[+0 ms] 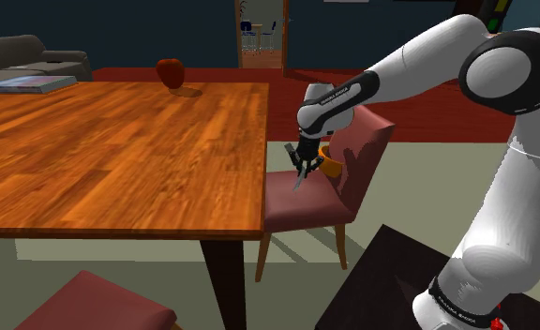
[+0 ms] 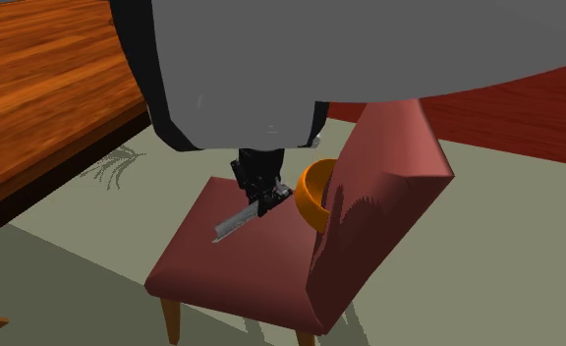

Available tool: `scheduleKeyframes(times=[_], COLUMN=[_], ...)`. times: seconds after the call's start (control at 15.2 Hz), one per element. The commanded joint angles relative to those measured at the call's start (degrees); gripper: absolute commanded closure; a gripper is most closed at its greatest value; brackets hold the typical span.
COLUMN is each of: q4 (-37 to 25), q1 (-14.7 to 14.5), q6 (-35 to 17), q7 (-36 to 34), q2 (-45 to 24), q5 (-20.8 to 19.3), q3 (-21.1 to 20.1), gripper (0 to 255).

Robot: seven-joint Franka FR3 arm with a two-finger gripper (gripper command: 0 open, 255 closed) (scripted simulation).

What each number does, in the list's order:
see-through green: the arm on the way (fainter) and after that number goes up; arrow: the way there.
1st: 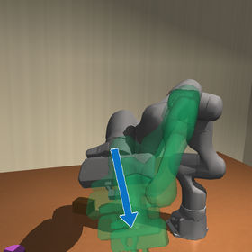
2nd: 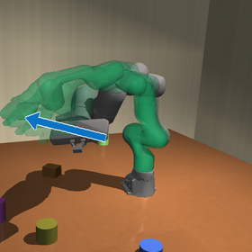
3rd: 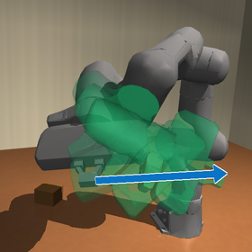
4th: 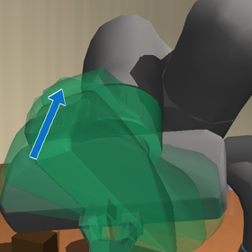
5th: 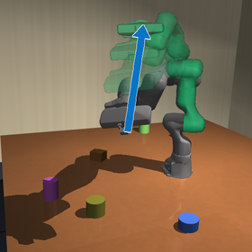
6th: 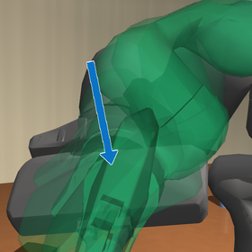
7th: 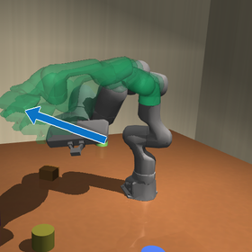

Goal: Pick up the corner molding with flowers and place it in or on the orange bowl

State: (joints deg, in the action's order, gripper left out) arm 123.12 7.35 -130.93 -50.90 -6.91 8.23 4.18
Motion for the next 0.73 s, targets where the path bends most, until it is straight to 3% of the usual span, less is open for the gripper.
scheduleKeyframes(times=[0.0, 0.66], q4=[-0.63, -4.3], q1=[0.03, 0.04], q6=[1.45, 8.66], q7=[-0.22, -1.4], q2=[0.82, 4.44], q5=[-0.24, -1.25], q3=[0.07, 0.21], gripper=[255, 255])
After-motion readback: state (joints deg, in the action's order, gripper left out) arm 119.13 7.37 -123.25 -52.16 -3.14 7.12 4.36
